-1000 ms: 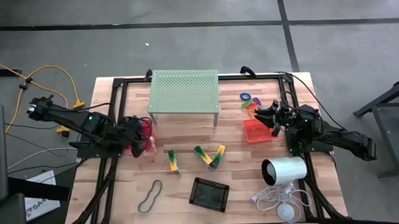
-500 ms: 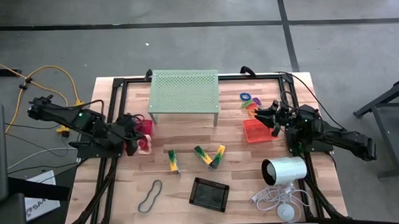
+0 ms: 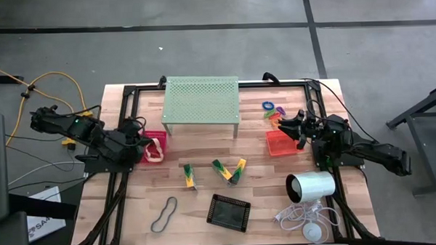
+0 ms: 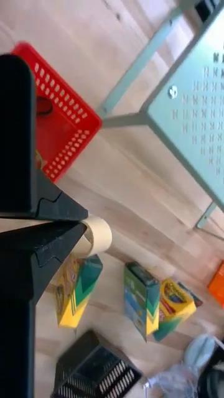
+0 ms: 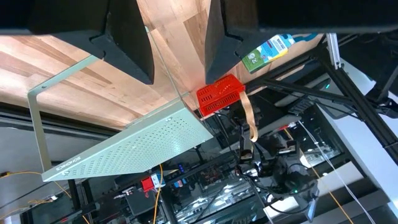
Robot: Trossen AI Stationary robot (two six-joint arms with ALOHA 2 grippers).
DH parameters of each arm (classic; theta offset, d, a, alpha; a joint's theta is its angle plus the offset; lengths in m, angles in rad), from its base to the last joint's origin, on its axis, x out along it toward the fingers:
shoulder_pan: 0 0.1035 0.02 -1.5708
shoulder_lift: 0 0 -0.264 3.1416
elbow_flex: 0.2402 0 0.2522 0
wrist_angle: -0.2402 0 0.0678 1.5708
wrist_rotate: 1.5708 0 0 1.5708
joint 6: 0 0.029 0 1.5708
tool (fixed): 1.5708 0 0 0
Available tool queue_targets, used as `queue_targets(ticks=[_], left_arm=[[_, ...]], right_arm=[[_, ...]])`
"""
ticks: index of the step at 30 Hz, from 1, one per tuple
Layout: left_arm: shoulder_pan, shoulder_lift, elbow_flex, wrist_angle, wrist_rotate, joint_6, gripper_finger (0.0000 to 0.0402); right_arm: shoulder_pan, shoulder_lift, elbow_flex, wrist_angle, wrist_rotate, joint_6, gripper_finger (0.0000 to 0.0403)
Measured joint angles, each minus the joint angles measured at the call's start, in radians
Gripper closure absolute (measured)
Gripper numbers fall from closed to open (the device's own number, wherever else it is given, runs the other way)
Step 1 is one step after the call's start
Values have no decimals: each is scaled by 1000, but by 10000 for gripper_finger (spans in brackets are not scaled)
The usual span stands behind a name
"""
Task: Pick & Place Office Desk Supplies
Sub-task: Put the brown rubber band into the red bin
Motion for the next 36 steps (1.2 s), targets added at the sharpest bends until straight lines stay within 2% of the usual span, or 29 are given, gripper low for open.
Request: queue_targets(ticks=[10, 18, 26, 36], left_arm=[[0, 72, 0, -160, -7, -89, 401], [0, 199, 0, -175, -5, -96, 401], [0, 334, 0, -224, -3, -166, 401], [0, 369, 0, -243, -2, -191, 392]], right_arm=[[0, 0, 0, 0, 0, 0, 272], [0, 0, 0, 0, 0, 0, 272], [0, 0, 0, 0, 0, 0, 272], [0, 0, 0, 0, 0, 0, 272]])
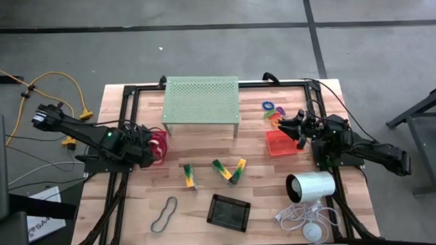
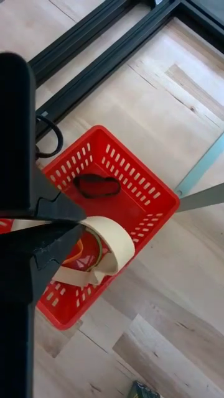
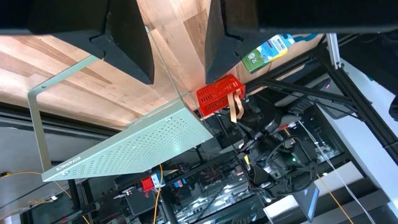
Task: Pick & Place Office Desk Supplies
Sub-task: Put the brown rubber band into the red bin, then put the blue rubber band into the red bin
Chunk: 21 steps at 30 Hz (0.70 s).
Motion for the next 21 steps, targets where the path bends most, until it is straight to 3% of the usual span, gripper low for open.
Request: queue_targets(ticks=[12, 21], left_arm=[[0, 0, 0, 0, 1, 0, 325], [0, 0, 0, 0, 1, 0, 319]], right_arm=[[0, 0, 0, 0, 0, 0, 272], [0, 0, 0, 0, 0, 0, 272]])
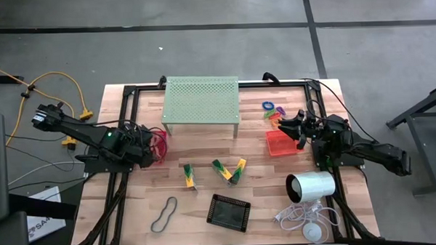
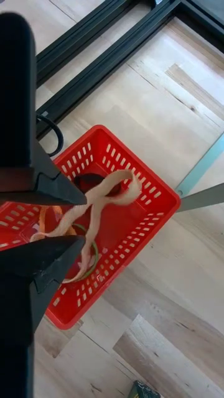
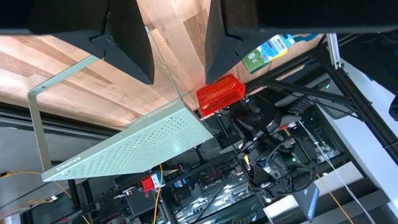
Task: Pick & Place Office Desk Supplies
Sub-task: Put the blue rubber band into the red bin
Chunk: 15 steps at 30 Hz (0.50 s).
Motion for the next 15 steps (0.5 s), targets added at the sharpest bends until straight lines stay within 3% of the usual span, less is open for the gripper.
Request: queue_targets(ticks=[10, 15], left_arm=[[0, -2, 0, 4, 4, 0, 319], [0, -9, 10, 47, 66, 32, 318]], right_arm=[[0, 0, 0, 0, 0, 0, 272], [0, 0, 0, 0, 0, 0, 272]])
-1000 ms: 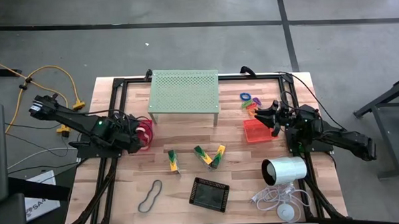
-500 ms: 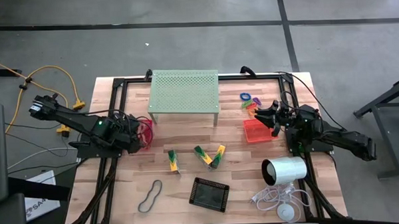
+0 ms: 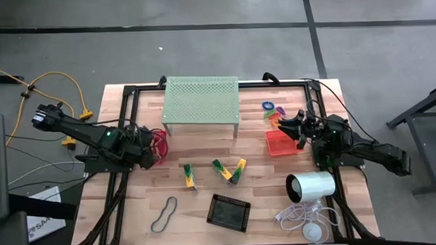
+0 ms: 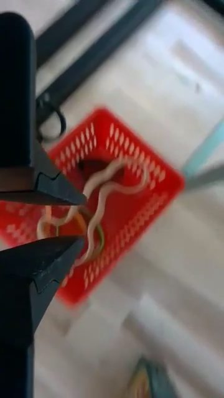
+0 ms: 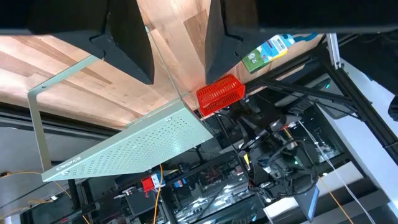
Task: Pick & Place Office Desk Supplies
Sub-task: Put the blue rubber band into the red bin
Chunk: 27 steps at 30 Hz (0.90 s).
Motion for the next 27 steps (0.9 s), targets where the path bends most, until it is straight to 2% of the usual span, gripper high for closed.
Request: queue_targets(ticks=[5, 10, 19, 27], left_arm=[[-11, 0, 1, 125, 115, 61, 318], [-72, 27, 2, 218, 166, 55, 318], [-232, 140, 2, 247, 170, -181, 318], [-357, 261, 2, 354, 169, -341, 318]], right_arm=[[0, 0, 0, 0, 0, 0, 272], [0, 0, 0, 0, 0, 0, 272], [0, 0, 0, 0, 0, 0, 272], [0, 0, 0, 0, 0, 0, 272]])
